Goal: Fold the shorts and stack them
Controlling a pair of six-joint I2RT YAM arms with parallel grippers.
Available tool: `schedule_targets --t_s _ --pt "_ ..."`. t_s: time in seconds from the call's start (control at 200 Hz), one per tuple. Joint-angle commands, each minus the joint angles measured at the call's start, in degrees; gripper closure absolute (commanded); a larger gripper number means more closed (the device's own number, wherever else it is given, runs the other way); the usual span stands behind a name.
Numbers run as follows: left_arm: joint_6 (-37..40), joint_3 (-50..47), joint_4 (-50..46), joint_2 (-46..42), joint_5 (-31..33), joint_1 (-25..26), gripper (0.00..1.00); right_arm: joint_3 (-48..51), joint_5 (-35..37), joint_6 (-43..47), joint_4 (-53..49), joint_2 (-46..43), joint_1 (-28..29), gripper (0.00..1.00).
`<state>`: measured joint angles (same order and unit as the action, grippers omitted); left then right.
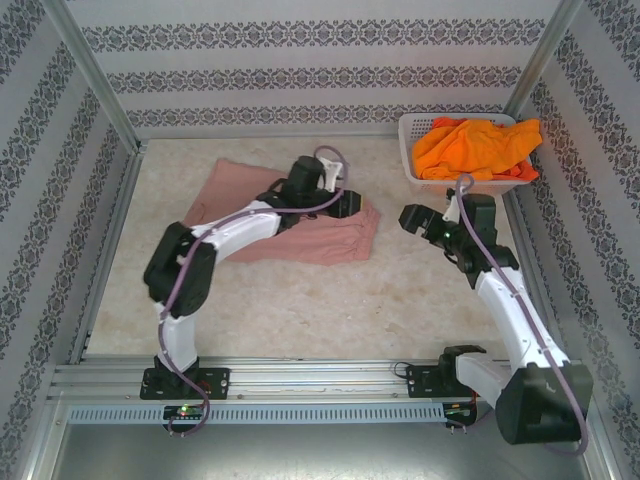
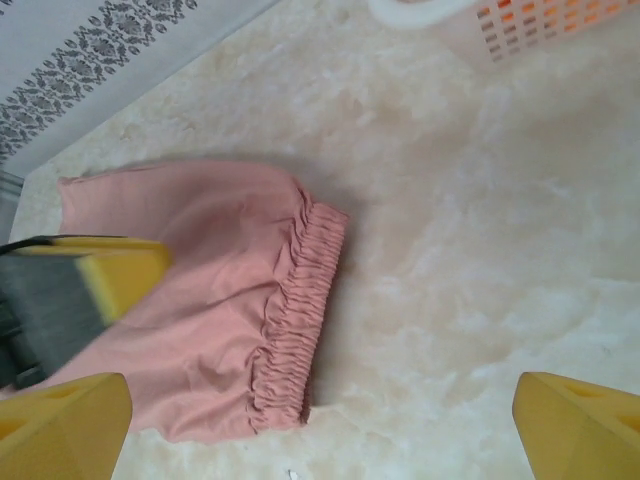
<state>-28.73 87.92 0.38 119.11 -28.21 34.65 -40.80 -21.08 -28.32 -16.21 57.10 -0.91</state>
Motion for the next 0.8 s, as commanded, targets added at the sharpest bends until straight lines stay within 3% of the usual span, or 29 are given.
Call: schedule_targets --t_s 0.0,0.145,0.335,0.794 --pt "-0.23 4.62 -5.05 5.00 1.32 -0.29 0.80 0.86 -5.24 -0.22 0.59 0.64 -0.59 0.02" --pt "-1.99 5.43 -5.26 9.96 1.82 -1.09 0.87 0.30 -10.64 -1.06 1.69 5.64 -0.52 0.02" --pt "-5.71 -3.39 1.24 8.68 1.55 -3.49 0.91 -1.19 -14.09 -3.77 3.54 12.94 1.14 0.06" --pt "-16.68 -24.67 23.43 4.64 -6.69 -5.67 0.95 -7.92 -13.18 -21.82 17.21 33.06 15.41 0.18"
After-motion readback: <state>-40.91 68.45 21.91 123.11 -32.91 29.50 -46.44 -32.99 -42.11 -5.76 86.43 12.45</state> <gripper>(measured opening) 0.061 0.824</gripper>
